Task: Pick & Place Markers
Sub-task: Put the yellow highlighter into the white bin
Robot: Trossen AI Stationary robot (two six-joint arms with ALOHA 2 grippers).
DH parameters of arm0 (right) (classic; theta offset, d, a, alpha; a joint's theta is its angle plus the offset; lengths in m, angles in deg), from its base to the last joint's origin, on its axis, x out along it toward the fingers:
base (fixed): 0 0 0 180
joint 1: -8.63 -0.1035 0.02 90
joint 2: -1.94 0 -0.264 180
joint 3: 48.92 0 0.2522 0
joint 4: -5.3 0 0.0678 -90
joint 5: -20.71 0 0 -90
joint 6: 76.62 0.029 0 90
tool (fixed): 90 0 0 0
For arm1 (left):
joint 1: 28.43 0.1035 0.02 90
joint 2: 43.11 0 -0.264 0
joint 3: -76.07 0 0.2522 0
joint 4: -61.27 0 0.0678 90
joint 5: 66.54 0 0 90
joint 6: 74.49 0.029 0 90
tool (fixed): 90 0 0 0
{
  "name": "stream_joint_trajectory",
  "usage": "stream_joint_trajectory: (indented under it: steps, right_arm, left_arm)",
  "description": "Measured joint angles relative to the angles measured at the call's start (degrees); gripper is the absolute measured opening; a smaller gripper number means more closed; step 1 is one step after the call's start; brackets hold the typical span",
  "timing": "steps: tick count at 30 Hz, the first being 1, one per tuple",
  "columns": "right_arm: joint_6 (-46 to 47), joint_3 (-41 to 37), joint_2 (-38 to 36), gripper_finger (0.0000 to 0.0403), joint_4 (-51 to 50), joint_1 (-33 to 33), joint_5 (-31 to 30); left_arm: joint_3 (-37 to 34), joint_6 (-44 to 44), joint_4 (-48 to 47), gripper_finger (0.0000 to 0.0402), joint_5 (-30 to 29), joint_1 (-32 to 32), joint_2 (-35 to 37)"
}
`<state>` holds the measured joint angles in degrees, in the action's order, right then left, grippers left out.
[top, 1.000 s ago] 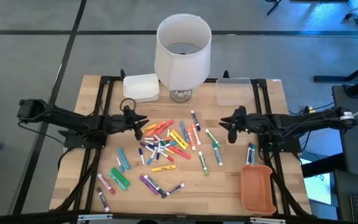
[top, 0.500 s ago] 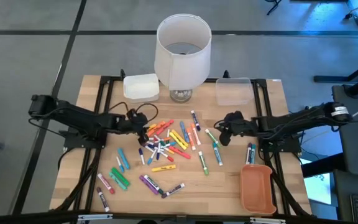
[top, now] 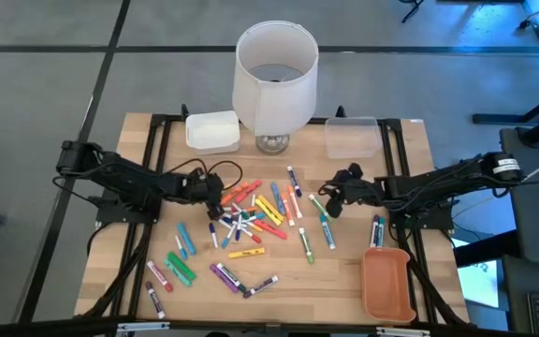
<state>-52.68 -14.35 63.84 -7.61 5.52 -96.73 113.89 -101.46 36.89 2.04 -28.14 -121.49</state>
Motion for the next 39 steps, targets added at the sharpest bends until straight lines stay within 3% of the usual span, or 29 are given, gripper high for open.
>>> stream_joint_trajectory:
  steps: [10,19,39]
  right_arm:
    - [0.9,0.0,0.0,0.0123,2.2,0.0,0.0]
    - [3.1,0.0,0.0,0.0123,1.8,0.0,2.2]
    - [4.1,0.0,0.0,0.0123,0.2,0.0,2.1]
  left_arm:
    - [-0.1,-0.2,-0.4,0.0065,1.9,0.3,0.1]
    - [-0.2,0.6,-0.3,0.0079,1.9,0.3,0.0]
    - [0.2,1.8,0.4,0.007,1.8,0.3,0.0]
